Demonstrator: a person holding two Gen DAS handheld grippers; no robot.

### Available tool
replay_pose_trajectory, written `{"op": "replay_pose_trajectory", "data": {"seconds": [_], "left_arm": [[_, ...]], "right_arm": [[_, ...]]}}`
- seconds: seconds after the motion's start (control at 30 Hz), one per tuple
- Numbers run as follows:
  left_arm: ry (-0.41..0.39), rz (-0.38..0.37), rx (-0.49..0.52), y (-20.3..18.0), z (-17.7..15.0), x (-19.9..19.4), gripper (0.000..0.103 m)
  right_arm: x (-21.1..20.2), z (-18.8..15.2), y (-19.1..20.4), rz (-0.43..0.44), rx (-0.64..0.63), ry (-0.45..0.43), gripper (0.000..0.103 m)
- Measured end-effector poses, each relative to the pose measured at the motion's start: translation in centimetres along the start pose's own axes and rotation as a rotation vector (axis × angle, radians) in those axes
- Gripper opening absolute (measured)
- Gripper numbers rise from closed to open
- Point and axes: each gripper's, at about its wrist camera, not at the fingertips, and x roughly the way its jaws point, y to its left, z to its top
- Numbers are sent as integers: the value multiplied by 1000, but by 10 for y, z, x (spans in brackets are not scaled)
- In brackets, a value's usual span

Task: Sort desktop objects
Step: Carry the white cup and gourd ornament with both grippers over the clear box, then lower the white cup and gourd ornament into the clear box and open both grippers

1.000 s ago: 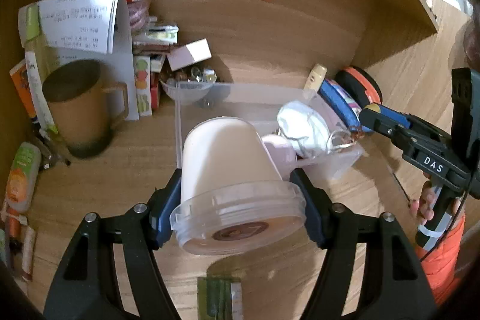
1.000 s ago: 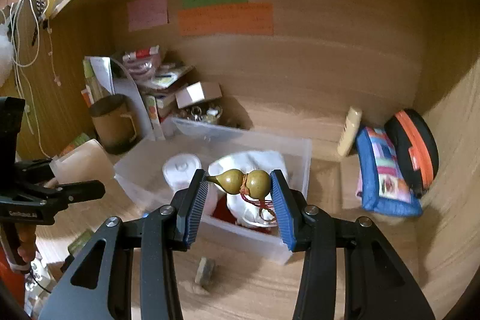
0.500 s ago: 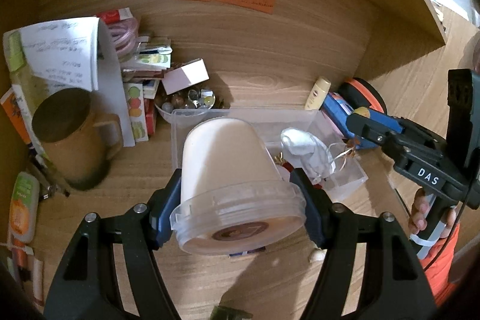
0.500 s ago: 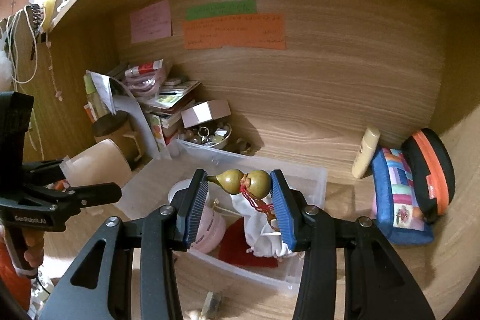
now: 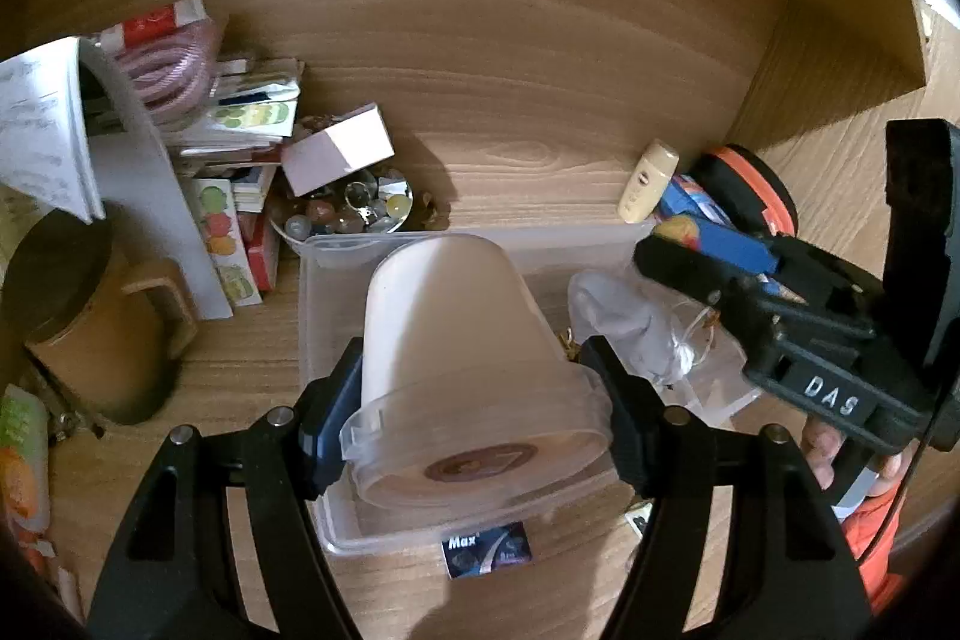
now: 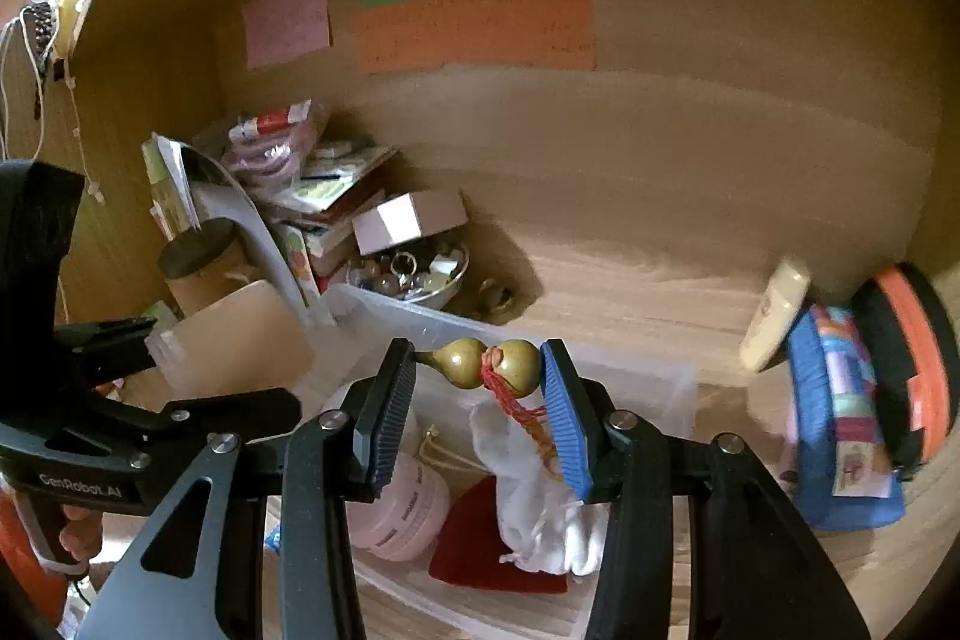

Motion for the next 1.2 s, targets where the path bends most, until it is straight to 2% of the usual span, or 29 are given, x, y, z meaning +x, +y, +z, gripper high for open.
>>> {"op": "replay_pose_trajectory", "data": {"seconds": [0.13, 0.47, 0.53, 0.9, 1.2], "left_arm": [[29, -13, 9, -1, 3, 15, 69], [99, -53, 64, -14, 10, 44, 69], [122, -42, 86, -19, 10, 51, 69], [212, 5, 141, -34, 4, 77, 69], [249, 13, 129, -32, 7, 86, 69]], "right_arm": [[13, -6, -6, 16, 4, 37, 39], [33, -18, -23, -21, 33, 101, 39], [38, -22, -22, -55, 14, 117, 39], [54, -30, -34, -114, 15, 152, 39], [58, -31, -40, -109, 31, 165, 40]]}}
